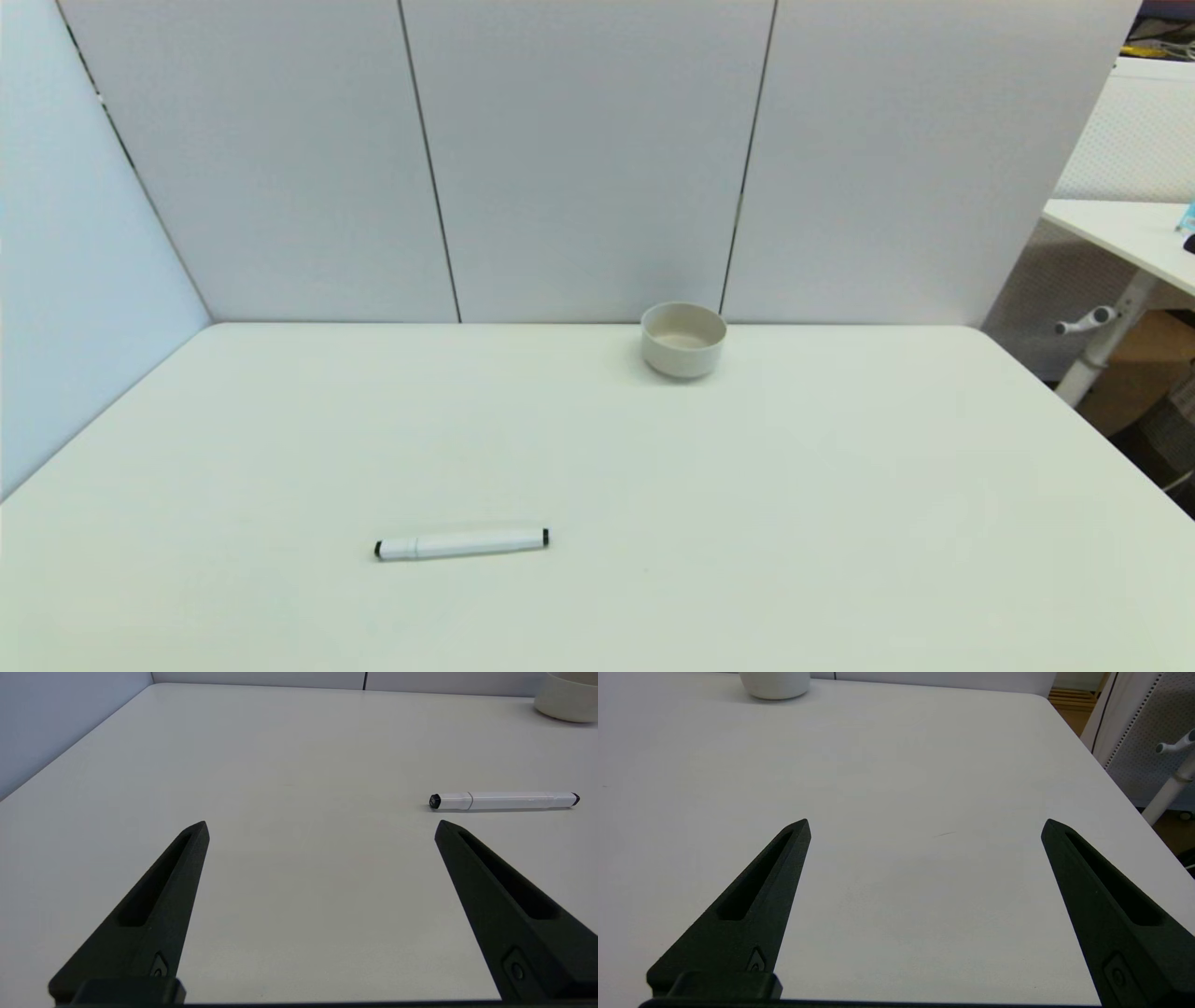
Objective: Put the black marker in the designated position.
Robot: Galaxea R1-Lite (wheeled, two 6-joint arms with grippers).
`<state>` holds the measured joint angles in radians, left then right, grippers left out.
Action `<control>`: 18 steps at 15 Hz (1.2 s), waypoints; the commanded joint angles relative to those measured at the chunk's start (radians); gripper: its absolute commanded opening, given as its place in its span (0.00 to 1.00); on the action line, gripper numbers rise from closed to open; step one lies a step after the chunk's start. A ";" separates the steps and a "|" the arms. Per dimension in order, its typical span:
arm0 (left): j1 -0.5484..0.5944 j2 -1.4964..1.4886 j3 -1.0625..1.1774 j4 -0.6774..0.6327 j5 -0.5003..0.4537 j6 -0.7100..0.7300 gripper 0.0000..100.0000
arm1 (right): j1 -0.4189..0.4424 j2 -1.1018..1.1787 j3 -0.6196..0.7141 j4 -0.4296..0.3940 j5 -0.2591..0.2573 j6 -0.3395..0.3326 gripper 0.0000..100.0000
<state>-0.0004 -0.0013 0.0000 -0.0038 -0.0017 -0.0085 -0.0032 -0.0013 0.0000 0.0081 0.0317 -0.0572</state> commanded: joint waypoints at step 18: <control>-0.345 1.270 -0.664 0.205 -0.397 0.792 1.00 | 0.000 0.001 0.000 0.000 0.001 -0.001 1.00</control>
<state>-0.3232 1.0747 -0.6262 0.1821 -0.3260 0.6466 -0.0032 -0.0013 0.0000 0.0072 0.0317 -0.0572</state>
